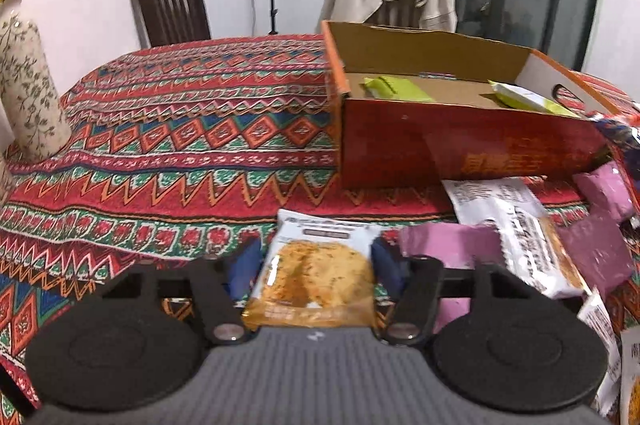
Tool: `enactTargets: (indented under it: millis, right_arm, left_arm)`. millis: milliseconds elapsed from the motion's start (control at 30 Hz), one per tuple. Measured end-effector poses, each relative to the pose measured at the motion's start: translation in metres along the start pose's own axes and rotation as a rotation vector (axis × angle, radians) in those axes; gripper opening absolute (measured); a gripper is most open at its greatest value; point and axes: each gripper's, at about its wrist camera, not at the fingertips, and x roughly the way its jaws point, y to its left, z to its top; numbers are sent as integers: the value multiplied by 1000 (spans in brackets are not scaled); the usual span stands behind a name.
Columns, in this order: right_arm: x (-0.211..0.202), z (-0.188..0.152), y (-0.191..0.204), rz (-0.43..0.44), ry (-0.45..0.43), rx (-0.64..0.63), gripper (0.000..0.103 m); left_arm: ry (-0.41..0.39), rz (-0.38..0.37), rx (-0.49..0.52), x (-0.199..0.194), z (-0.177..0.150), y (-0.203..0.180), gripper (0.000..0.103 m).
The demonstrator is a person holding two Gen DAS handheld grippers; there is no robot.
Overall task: Organize snacks
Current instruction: 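Grasp the cracker packet with the left tool while the right tool grasps the orange-red bag, then lift both packets and carry them toward the orange box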
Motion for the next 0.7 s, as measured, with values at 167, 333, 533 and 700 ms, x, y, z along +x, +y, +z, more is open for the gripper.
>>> enactTargets:
  millis: [167,333,533,700]
  right_arm:
    - [-4,-2,3,0,-11,-17,64]
    - [-5,-2,5,-11,-25,-33,64]
    - [-8,0,3,-4,-47,-24,64]
    - [-12,1,3,14,-71,-20,64]
  left_arm:
    - [-14,-33,-11,-6,-3,1,46]
    - [-57,-23,-16,-15,-4,2,45]
    - [-205,13,-5,-45,-4,-4,45]
    - [-284,30,22,-71,6,-15,45]
